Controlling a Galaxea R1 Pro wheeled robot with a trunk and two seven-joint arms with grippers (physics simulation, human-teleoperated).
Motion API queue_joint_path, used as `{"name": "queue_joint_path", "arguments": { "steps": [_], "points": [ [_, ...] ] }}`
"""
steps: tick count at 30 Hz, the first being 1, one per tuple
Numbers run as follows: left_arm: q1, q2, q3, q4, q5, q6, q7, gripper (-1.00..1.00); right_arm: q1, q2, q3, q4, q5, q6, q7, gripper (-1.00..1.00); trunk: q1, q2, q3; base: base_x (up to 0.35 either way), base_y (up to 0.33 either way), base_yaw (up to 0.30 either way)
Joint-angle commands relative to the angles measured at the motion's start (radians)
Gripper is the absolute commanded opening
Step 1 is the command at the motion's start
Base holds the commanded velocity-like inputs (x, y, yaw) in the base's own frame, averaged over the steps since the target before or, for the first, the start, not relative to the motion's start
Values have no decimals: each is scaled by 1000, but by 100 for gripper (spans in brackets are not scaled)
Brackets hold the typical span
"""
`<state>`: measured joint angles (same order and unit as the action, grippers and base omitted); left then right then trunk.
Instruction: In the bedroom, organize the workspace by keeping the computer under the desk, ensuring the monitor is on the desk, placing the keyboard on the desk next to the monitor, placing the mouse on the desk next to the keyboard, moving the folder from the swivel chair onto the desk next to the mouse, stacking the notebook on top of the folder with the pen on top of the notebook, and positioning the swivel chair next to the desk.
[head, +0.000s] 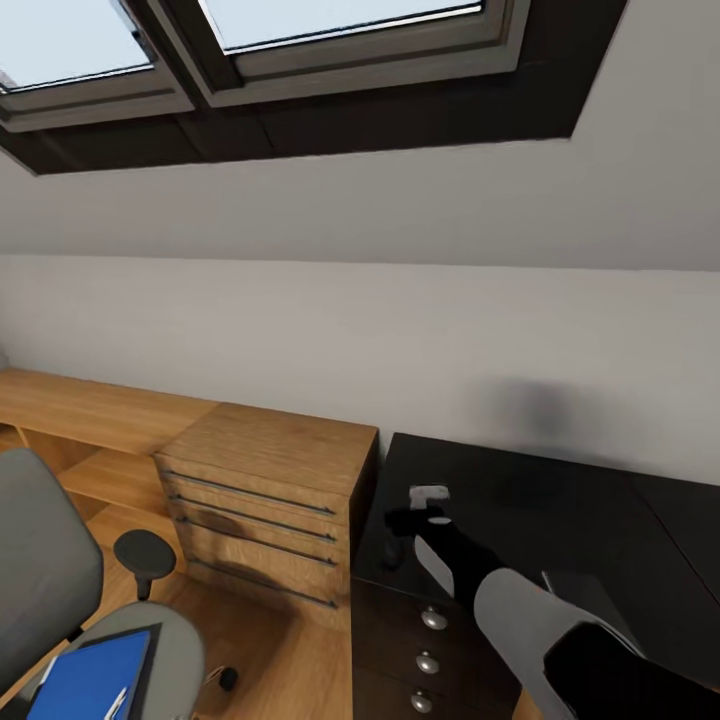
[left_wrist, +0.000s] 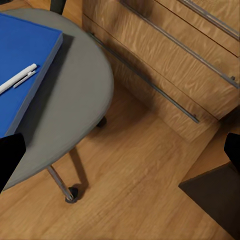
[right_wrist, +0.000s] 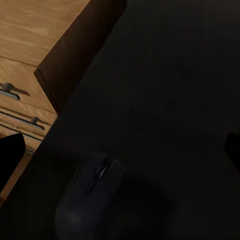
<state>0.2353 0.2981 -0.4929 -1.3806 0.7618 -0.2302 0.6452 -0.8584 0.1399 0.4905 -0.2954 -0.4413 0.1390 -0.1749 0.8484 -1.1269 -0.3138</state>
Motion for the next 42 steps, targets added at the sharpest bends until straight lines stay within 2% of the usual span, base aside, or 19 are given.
{"name": "queue_joint_path", "arguments": {
  "steps": [1,11,16,20,24,42],
  "points": [
    [-1,1,-2,-7,10,-7,4,100,-2,0,12,16,-7,4,-1,100,4,-8,-4,0,0,0],
    [-1,1,8,-12,10,-8,9,100,-3,4,15,37,-7,13,38,100,42,-78,-36,0,0,0],
    [-1,1,7,-12,10,-8,9,100,-2,27,13,37,-6,15,54,100,62,-113,-51,0,0,0],
    [-1,1,6,-12,9,-8,8,100,-2,34,13,38,-5,23,57,100,62,-113,-51,0,0,0],
    [-1,1,6,-12,9,-8,8,100,-2,35,13,37,-6,39,60,100,62,-113,-51,0,0,0],
    [-1,1,4,-14,8,-25,8,100,-2,33,10,32,-3,39,59,100,131,-239,-108,0,0,0]
  ]
}}
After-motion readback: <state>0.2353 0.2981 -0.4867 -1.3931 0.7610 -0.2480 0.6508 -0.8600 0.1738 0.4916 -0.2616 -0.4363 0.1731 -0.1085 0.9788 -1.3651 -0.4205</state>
